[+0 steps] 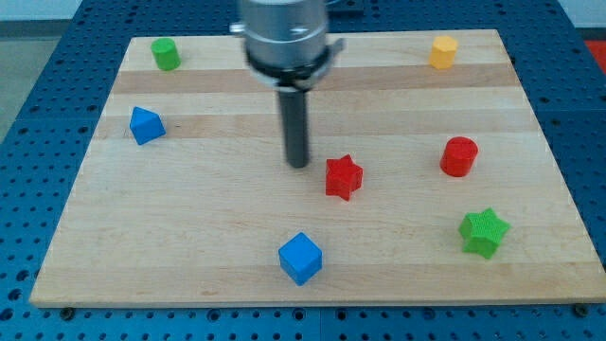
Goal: Move the red star towards the bottom left of the board
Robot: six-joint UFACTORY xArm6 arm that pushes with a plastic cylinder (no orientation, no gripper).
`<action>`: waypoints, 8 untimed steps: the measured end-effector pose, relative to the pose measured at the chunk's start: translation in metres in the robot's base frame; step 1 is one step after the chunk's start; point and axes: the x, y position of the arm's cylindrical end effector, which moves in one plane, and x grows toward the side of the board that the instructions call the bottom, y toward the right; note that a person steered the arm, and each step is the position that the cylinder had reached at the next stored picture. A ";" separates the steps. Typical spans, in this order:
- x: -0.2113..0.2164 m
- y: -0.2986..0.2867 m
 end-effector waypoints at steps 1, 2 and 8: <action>-0.009 0.084; 0.026 0.078; 0.087 -0.142</action>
